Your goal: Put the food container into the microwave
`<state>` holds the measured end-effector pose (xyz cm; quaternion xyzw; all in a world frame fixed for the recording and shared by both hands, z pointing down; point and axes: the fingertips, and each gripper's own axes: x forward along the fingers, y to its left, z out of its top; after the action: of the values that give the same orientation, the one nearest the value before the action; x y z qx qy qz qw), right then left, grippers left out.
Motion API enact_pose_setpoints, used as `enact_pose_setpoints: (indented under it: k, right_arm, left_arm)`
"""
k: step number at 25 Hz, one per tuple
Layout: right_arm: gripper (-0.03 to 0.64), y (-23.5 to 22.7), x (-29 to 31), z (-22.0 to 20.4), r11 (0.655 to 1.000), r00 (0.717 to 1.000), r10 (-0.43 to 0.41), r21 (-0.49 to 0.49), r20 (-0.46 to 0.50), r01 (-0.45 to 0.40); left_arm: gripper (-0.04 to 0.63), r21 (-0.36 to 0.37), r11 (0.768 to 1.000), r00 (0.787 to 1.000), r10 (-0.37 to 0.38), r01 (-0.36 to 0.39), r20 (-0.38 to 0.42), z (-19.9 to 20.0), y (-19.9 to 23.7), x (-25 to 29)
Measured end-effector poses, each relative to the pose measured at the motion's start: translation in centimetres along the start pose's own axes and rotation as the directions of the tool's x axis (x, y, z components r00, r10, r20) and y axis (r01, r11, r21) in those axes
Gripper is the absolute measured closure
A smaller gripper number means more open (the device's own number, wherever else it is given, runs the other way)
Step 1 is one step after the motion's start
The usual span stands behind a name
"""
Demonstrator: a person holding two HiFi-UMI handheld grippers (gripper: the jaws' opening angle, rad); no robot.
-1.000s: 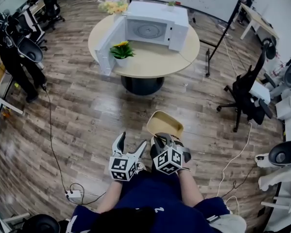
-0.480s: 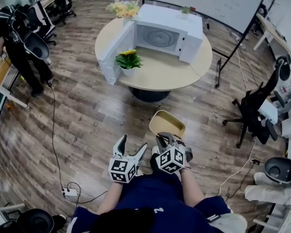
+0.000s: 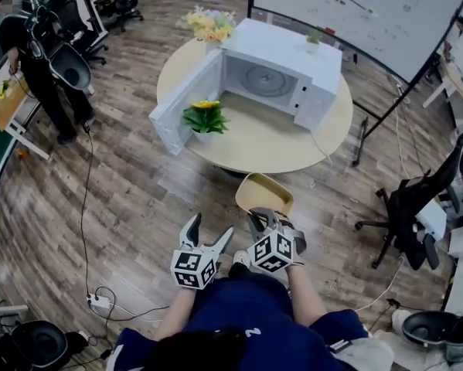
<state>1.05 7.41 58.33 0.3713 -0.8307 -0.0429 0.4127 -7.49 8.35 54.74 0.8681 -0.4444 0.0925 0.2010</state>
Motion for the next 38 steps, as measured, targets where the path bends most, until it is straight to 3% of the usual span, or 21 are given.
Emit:
enact_pose_setpoints:
  k: [5,13,22,29,38]
  right_arm:
    - [0.592,-3.4,0.6,-1.4,1.0,1.0,-0.006,-0.015,0.002,0.006]
    - [0.592,-4.4,0.8,-2.5,1.0,1.0,0.002,0.02,0.003,-0.002]
    - [0.592,-7.2,1.7,-3.1,0.999,0.999,-0.047,0.025,-0.018,0.048]
    - [0.591,-10.5,4.1,-2.9,0.994,0.996,-0.07,0.077,-0.048,0.074]
    - [0.589,-16.0,8.4,-1.1,0.986,0.992,-0.098,0.126,-0.079,0.108]
  left_arm:
    - [0.196,-0.037,0.999,1.0,0.018,-0.018,0.002,0.5,-0.7,2.9]
    - [0.196,-0.026,0.999,1.0,0.02,-0.02,-0.023,0.8,-0.9,5.0]
    - [0.196,-0.009,0.999,0.998,-0.045,0.044,-0.049,0.5,-1.0,8.7]
    - [0.196,0.038,0.997,0.997,-0.065,0.066,-0.032,3.8,1.1,12.4]
    - [0.196,0.112,0.982,0.988,-0.153,0.154,-0.009,8.7,3.5,18.9]
